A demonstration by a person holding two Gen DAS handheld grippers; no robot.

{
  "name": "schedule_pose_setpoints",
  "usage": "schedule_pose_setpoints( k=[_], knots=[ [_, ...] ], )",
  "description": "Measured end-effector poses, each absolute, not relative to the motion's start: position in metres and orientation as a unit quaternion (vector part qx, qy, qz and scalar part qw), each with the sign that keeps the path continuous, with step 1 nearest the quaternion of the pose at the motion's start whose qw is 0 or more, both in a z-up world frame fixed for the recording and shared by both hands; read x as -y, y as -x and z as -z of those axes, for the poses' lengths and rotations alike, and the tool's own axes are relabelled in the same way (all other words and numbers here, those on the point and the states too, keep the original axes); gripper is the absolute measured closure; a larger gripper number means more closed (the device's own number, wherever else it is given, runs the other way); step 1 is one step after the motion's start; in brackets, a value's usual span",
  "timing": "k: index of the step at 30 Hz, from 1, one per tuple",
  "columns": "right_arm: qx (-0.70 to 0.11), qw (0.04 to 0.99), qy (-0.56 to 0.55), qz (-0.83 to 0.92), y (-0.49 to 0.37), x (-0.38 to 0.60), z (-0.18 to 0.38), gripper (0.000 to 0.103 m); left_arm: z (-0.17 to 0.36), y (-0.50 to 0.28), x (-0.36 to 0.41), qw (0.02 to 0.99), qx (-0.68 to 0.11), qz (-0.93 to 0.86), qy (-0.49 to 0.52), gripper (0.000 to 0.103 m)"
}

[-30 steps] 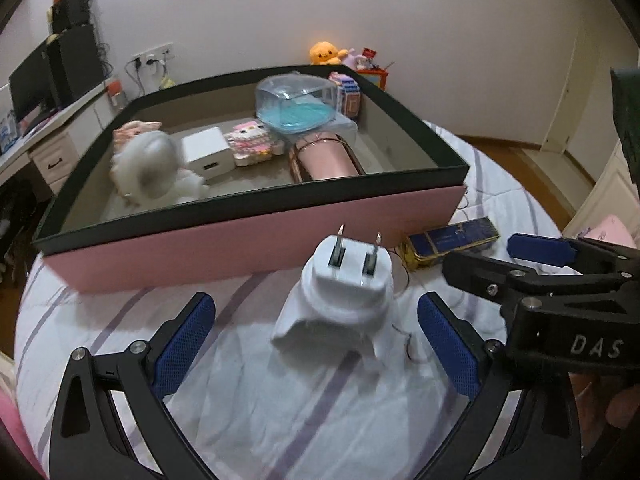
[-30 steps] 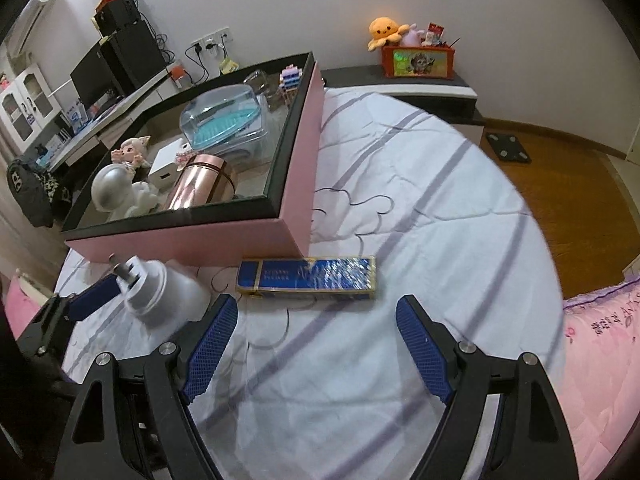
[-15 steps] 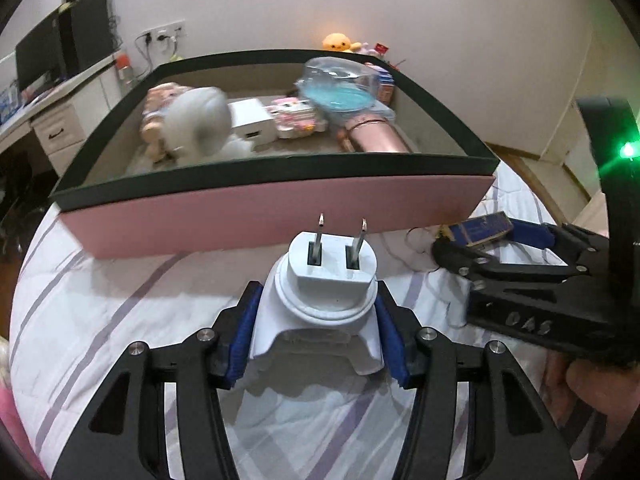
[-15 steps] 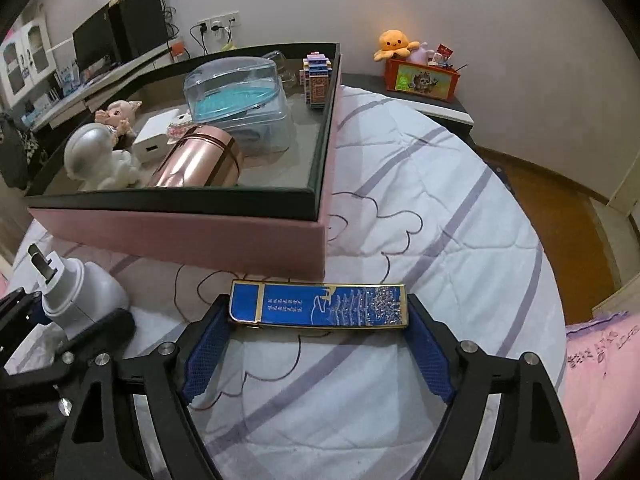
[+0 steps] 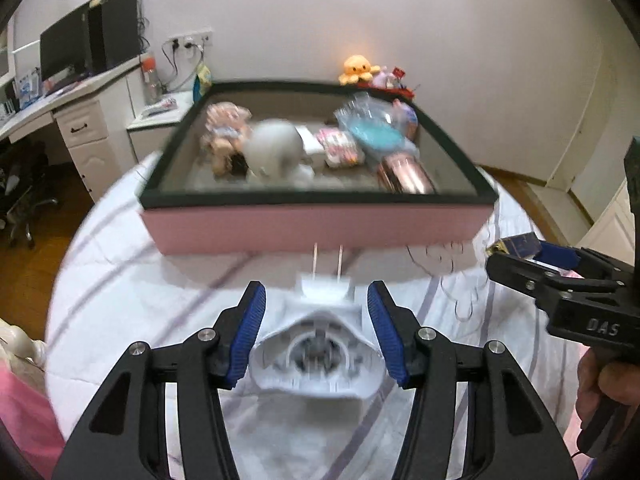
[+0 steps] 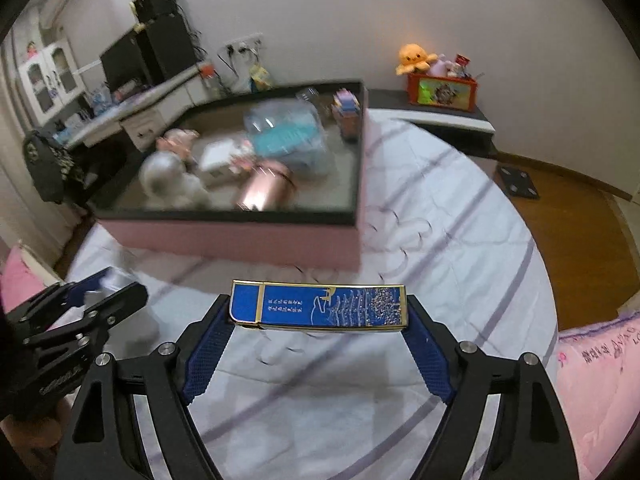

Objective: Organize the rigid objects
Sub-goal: 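Carry the adapter into the pink box with the left tool while the right tool places the blue box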

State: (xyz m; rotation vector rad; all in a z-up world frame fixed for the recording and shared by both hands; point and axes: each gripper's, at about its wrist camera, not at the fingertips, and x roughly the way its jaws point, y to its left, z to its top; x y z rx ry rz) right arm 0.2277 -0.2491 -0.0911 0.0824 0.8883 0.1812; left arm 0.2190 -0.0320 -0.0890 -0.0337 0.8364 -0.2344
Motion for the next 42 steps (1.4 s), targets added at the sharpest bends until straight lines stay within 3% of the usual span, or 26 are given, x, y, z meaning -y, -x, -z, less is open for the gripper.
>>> schedule_pose_setpoints(
  k=[2,12,13,14,17,26,28,29,42],
  knots=[
    [-0.416,0.904,-0.035,-0.097,-0.229,0.246,0.078,0.020,0.077,-0.225,0.024,0.909,-0.401,0.114,0.021,0.080],
    [-0.371,0.920,-0.018,-0.127,-0.266,0.227,0.034,0.020,0.033,-0.262,-0.003,0.925,-0.363,0.100,0.045,0.079],
    [-0.372,0.919,-0.020,-0.130,-0.265,0.228,0.036,0.020,0.034,-0.259,-0.004,0.924,-0.365,0.104,0.047,0.076],
    [-0.373,0.918,-0.023,-0.132,-0.264,0.227,0.037,0.020,0.036,-0.254,-0.004,0.923,-0.366,0.106,0.046,0.065],
    [-0.386,0.912,-0.030,-0.134,-0.262,0.228,0.049,0.020,0.046,-0.229,-0.004,0.928,-0.359,0.090,0.035,0.000],
    [-0.414,0.898,-0.051,-0.136,-0.258,0.229,0.077,0.020,0.104,-0.200,0.025,0.905,-0.410,0.107,-0.030,0.001],
    [-0.414,0.898,-0.052,-0.137,-0.254,0.228,0.077,0.020,0.116,-0.207,0.027,0.897,-0.428,0.107,-0.030,0.020],
    [-0.414,0.899,-0.051,-0.136,-0.253,0.229,0.076,0.020,0.123,-0.214,0.026,0.884,-0.452,0.118,-0.012,0.051],
    [-0.407,0.902,-0.049,-0.139,-0.250,0.231,0.068,0.020,0.100,-0.215,0.019,0.894,-0.436,0.106,-0.008,0.050]
  ],
)
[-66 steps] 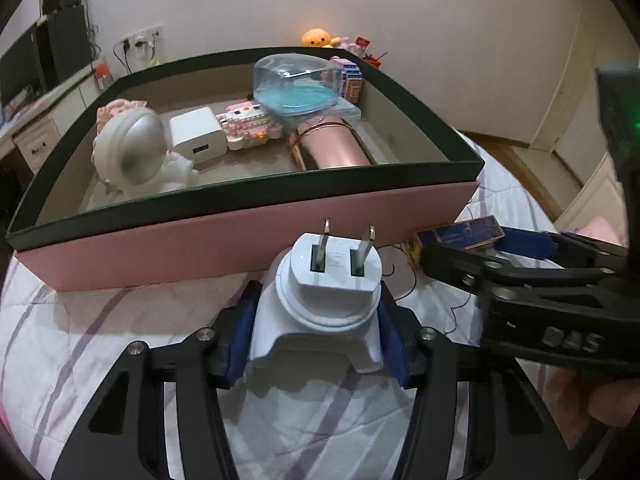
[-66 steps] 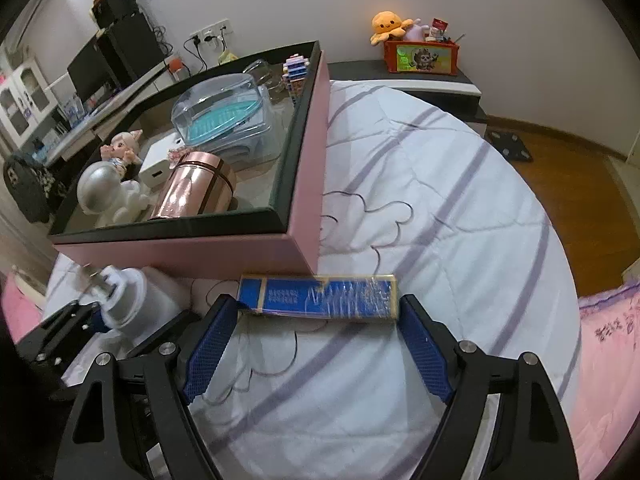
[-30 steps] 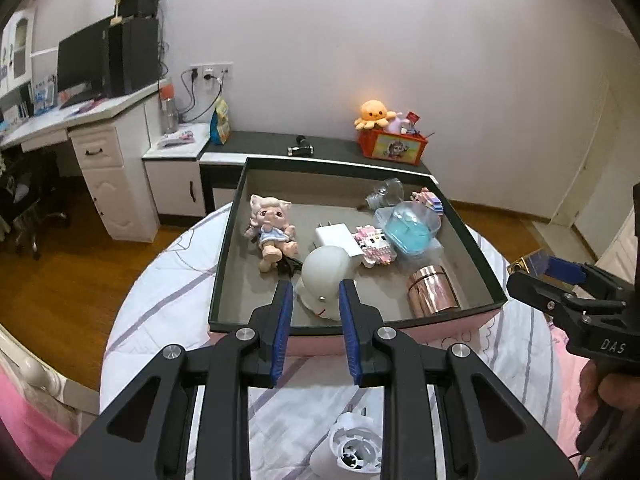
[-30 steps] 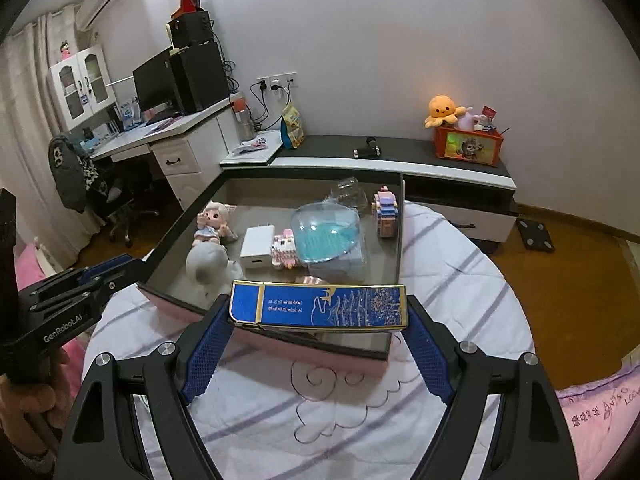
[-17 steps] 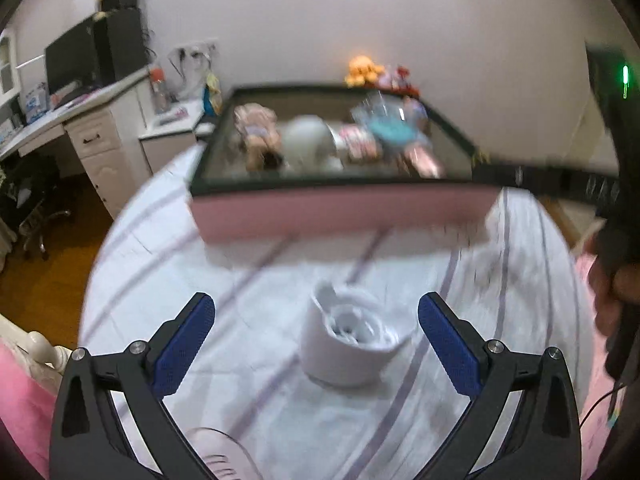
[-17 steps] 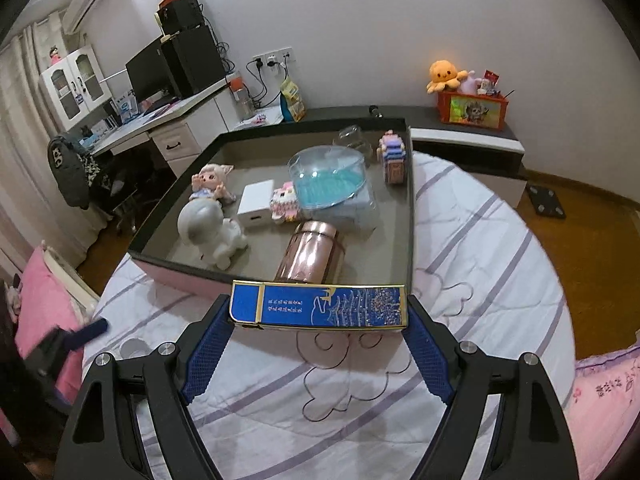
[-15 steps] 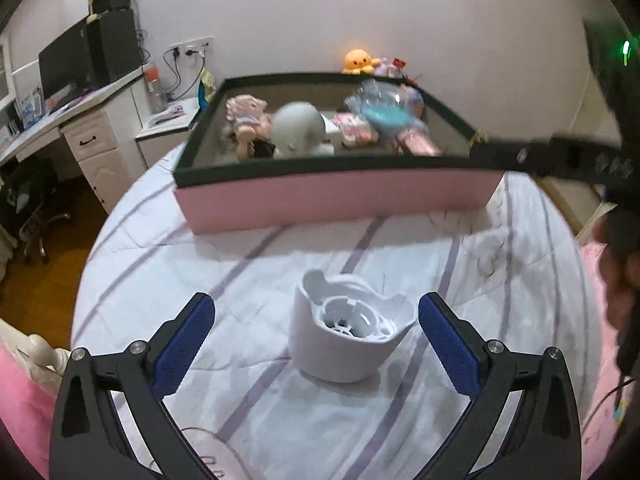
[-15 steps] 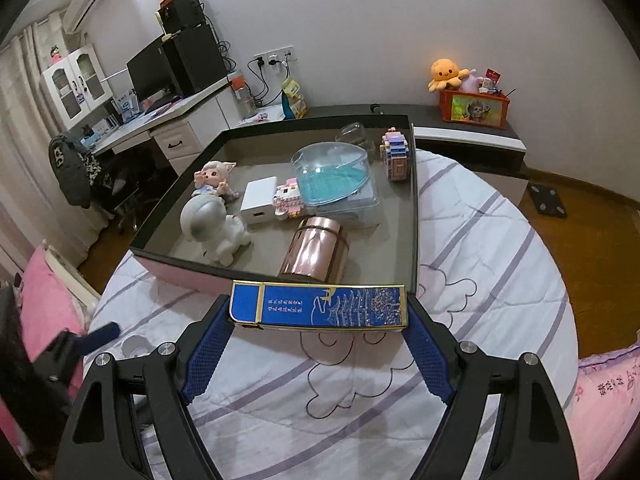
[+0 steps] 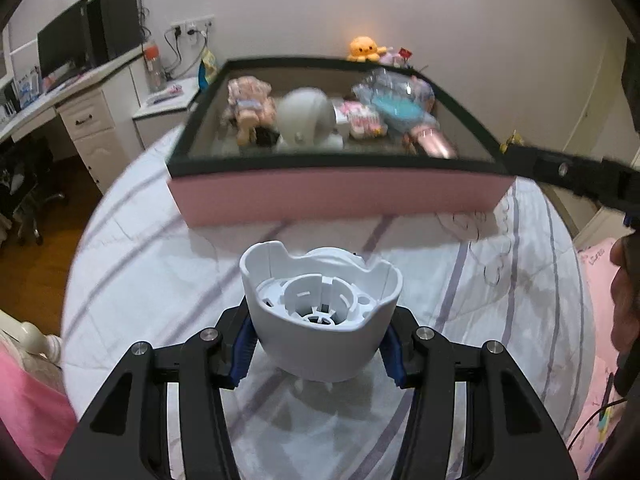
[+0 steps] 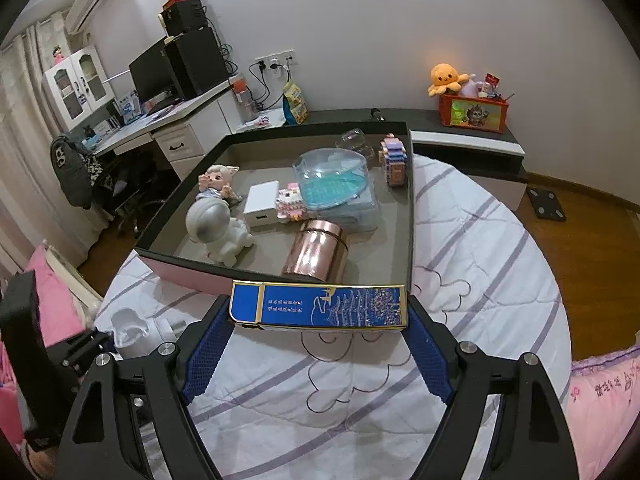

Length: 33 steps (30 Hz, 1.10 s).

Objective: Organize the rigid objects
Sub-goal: 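Carry the adapter into the pink box with the left tool while the right tool places the blue box, then open the left tool to release the adapter and withdraw both tools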

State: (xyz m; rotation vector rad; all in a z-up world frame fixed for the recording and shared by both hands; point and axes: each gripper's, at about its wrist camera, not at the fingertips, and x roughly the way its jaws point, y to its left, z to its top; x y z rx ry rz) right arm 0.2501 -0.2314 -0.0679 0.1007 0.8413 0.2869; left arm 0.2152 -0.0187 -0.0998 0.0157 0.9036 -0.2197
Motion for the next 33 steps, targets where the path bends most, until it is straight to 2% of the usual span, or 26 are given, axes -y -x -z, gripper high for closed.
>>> schedule_pose_setpoints(
  k=[10,17,24,33],
  knots=[
    [-0.372,0.916,-0.023,-0.148,-0.273,0.221,0.032,0.020,0.035,-0.254,0.013,0.925,-0.368,0.097,-0.014,0.050],
    [-0.358,0.920,-0.017,-0.157,-0.317,0.209,0.010,0.020,0.007,-0.314,0.013,0.934,-0.346,0.092,-0.003,0.050],
    [-0.380,0.913,-0.018,-0.151,-0.378,0.201,0.014,0.020,0.009,-0.373,0.021,0.929,-0.359,0.087,-0.008,0.050],
    [-0.448,0.884,-0.020,-0.132,-0.438,0.201,0.064,0.018,0.043,-0.420,0.036,0.911,-0.403,0.081,-0.017,0.049]
  ],
)
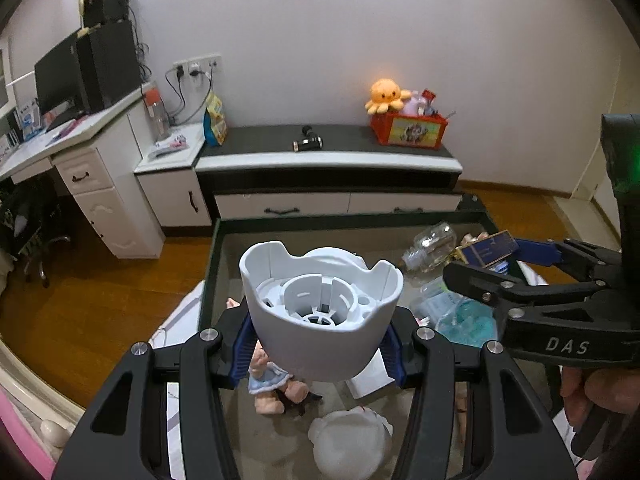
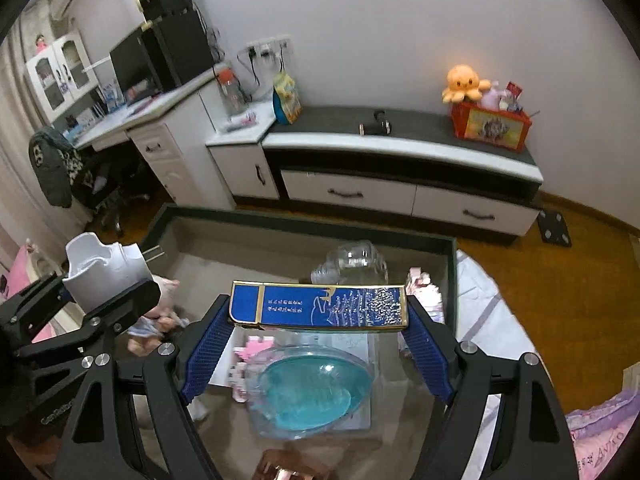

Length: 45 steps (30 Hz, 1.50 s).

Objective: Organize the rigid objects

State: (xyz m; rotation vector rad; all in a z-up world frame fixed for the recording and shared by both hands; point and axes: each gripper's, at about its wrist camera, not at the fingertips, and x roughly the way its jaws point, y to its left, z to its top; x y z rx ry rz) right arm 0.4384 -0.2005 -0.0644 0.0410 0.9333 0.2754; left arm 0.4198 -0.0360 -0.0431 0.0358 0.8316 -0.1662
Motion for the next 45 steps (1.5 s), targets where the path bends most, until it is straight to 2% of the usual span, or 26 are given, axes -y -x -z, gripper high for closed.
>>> schedule_pose_setpoints(
  k=[1,3,4,5,6,8,10,20,37,45],
  knots=[
    [-0.451,0.882,-0.022,-0.132,-0.440,0.201,0.067,0.017,0.046,-0.422,0.037,0.910,-0.406,0.078,-0.019,0.048],
    [-0.453,0.883,-0.030,-0.123,-0.438,0.202,0.069,0.014,0.047,-0.421,0.036,0.912,-0.404,0.072,-0.020,0.024],
    [-0.453,0.883,-0.033,-0.118,-0.437,0.205,0.069,0.012,0.047,-0.420,0.035,0.913,-0.403,0.069,-0.017,0.017],
    [-0.451,0.885,-0.038,-0.111,-0.434,0.208,0.069,0.006,0.045,-0.417,0.032,0.915,-0.397,0.066,-0.013,0.010],
    [-0.449,0.886,-0.043,-0.111,-0.433,0.210,0.068,0.000,0.043,-0.412,0.030,0.919,-0.390,0.065,-0.009,0.006],
    [-0.442,0.887,-0.062,-0.118,-0.427,0.216,0.065,0.000,0.038,-0.405,0.027,0.922,-0.383,0.060,-0.009,0.000],
    [-0.436,0.886,-0.094,-0.124,-0.418,0.224,0.062,0.000,0.034,-0.397,0.026,0.925,-0.377,0.051,-0.015,0.000],
    [-0.394,0.904,-0.120,-0.117,-0.345,0.228,0.032,0.000,0.009,-0.329,0.015,0.936,-0.350,0.042,-0.003,0.000],
    [-0.293,0.954,-0.053,-0.037,-0.158,0.220,-0.016,0.000,-0.024,-0.149,0.012,0.961,-0.277,0.023,0.004,0.000],
    [-0.251,0.967,-0.033,-0.014,-0.071,0.214,-0.020,0.000,-0.033,-0.079,0.016,0.968,-0.248,0.016,0.014,0.000]
  ],
)
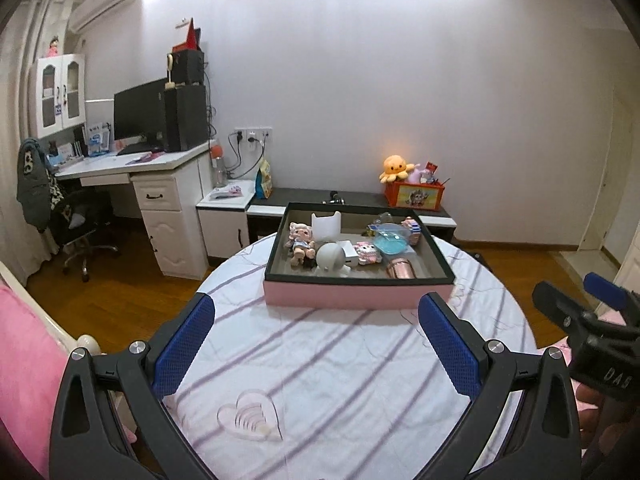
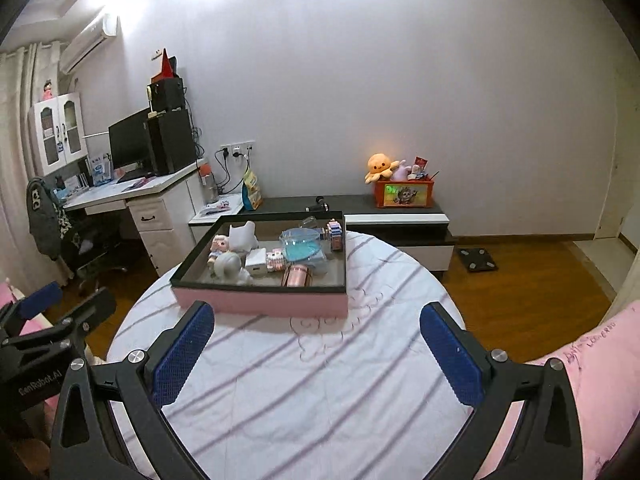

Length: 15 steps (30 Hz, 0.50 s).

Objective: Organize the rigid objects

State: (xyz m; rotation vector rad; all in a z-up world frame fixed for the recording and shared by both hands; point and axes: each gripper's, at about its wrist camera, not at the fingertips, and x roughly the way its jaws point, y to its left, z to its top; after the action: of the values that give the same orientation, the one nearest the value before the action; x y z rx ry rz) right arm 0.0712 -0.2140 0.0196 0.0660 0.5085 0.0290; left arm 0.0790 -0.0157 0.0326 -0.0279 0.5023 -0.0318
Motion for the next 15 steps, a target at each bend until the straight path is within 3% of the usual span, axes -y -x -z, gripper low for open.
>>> schedule_pose_setpoints(
  k=[15],
  knots=[
    [-0.223,0.974,-0.020,-0.025,-0.022,0.205,-0.016,0.000,-0.030,-0.018,0.016,0.975,-0.223,-0.003,0.007,0.000]
  ],
)
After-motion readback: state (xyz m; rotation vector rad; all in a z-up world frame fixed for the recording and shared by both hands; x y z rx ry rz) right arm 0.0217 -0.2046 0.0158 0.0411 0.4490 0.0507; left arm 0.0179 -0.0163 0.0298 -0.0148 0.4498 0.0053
